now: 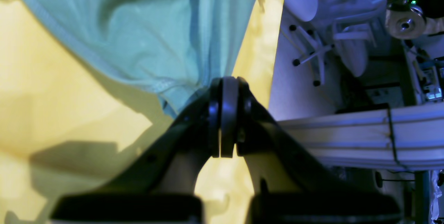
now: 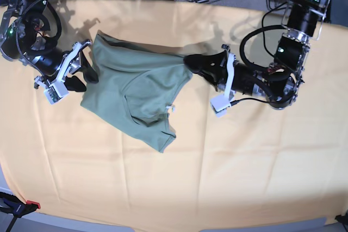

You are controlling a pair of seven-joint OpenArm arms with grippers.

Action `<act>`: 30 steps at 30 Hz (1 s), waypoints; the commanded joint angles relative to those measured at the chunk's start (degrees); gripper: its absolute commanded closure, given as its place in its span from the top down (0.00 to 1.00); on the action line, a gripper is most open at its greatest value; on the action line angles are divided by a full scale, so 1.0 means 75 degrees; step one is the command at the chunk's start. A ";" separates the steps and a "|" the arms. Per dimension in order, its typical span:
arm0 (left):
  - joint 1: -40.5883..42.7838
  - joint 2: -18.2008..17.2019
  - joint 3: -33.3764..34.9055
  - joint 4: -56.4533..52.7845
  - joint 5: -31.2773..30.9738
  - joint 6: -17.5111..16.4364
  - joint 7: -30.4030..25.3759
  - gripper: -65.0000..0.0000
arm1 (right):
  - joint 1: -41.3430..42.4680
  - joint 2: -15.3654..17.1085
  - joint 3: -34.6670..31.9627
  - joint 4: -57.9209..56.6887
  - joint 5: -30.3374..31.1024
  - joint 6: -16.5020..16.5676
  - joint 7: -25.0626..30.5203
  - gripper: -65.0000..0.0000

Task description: Fold the T-shirt properly

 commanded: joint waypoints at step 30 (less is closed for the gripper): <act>-0.0548 0.0845 0.0076 0.0851 -0.0185 -0.0477 -0.0074 0.00 | 0.2684 0.0070 -0.0219 -0.3392 0.0114 0.0040 0.0554 0.00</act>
